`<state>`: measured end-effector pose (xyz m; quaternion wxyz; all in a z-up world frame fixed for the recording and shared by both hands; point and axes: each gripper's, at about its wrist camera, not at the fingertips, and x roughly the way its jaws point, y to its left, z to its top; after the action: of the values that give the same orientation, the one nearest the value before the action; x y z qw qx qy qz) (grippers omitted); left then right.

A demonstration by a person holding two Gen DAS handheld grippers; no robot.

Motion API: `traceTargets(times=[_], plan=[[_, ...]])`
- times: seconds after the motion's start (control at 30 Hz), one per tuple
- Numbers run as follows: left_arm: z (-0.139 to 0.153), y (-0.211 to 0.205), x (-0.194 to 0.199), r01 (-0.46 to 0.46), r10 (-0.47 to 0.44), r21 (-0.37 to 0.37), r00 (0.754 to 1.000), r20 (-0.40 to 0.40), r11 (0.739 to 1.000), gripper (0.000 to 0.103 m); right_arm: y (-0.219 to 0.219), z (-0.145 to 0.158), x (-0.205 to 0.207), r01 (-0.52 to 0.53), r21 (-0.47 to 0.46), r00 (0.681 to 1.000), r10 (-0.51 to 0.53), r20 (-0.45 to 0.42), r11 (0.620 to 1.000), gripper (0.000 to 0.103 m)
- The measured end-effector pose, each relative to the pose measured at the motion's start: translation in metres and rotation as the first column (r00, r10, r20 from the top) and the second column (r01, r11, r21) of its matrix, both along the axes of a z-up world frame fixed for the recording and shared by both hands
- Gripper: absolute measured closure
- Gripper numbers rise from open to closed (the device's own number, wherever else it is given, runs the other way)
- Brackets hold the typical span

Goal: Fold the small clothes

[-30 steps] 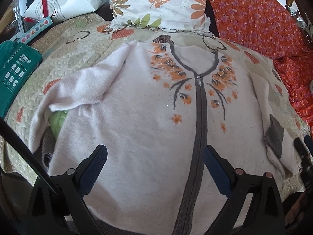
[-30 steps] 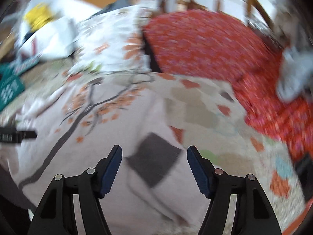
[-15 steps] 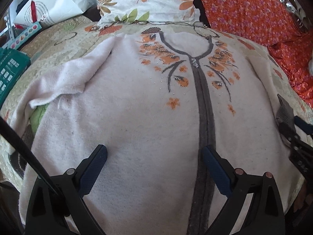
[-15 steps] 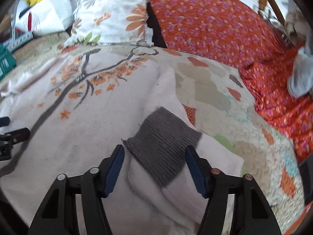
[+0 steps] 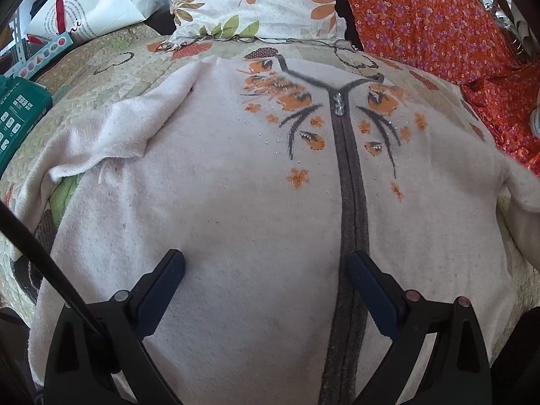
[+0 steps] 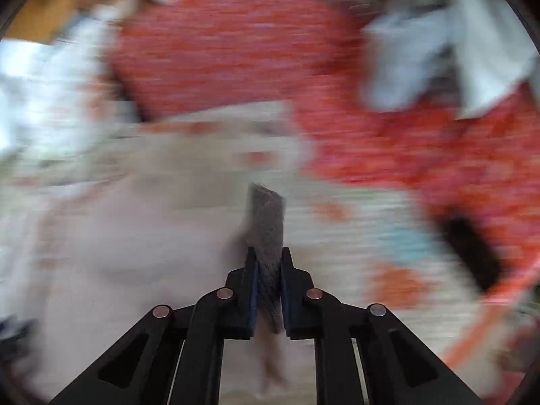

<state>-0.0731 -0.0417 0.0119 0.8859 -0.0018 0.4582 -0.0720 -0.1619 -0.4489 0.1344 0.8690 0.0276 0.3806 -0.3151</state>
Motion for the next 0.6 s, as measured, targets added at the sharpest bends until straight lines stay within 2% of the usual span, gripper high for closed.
traceTargets(times=[0.03, 0.07, 0.1, 0.17, 0.23, 0.3, 0.4, 0.5, 0.6], plan=[[0.0, 0.0, 0.0, 0.0, 0.0, -0.002, 1.0, 0.0, 1.0, 0.006, -0.011, 0.0, -0.002, 0.062, -0.05, 0.998, -0.063, -0.026, 0.997, 0.089], [0.0, -0.001, -0.001, 0.0, 0.0, -0.001, 1.0, 0.0, 1.0, 0.006, -0.025, -0.002, -0.008, 0.116, -0.055, 0.992, -0.119, -0.047, 0.992, 0.089], [0.0, -0.001, -0.001, 0.0, 0.0, 0.001, 1.0, 0.0, 1.0, 0.006, -0.033, -0.004, -0.011, 0.123, -0.021, 0.991, -0.124, -0.044, 0.992, 0.086], [0.0, -0.001, -0.001, 0.001, -0.001, 0.005, 1.0, 0.001, 1.0, 0.006, -0.038, -0.005, -0.018, 0.088, 0.073, 0.996, -0.088, -0.005, 0.993, 0.079], [0.0, -0.002, -0.001, 0.002, -0.002, 0.015, 1.0, 0.002, 1.0, 0.006, -0.032, -0.009, -0.017, 0.025, 0.112, 1.0, -0.027, 0.01, 0.993, 0.067], [0.0, -0.003, -0.002, 0.004, -0.004, 0.021, 1.0, 0.003, 1.0, 0.006, -0.025, -0.019, -0.012, -0.047, 0.172, 0.999, 0.045, 0.018, 0.984, 0.065], [0.0, -0.004, -0.003, 0.006, -0.007, 0.023, 1.0, 0.005, 1.0, 0.006, -0.029, -0.033, 0.001, -0.068, 0.239, 0.998, 0.065, 0.018, 0.969, 0.064], [0.0, -0.004, -0.004, 0.005, -0.005, 0.024, 1.0, 0.005, 1.0, 0.005, -0.029, -0.04, 0.027, -0.174, 0.314, 0.985, 0.171, 0.036, 0.934, 0.062], [0.0, -0.004, -0.004, 0.006, -0.006, 0.026, 1.0, 0.006, 1.0, 0.005, -0.03, -0.053, 0.065, -0.282, 0.455, 0.958, 0.273, 0.086, 0.845, 0.045]])
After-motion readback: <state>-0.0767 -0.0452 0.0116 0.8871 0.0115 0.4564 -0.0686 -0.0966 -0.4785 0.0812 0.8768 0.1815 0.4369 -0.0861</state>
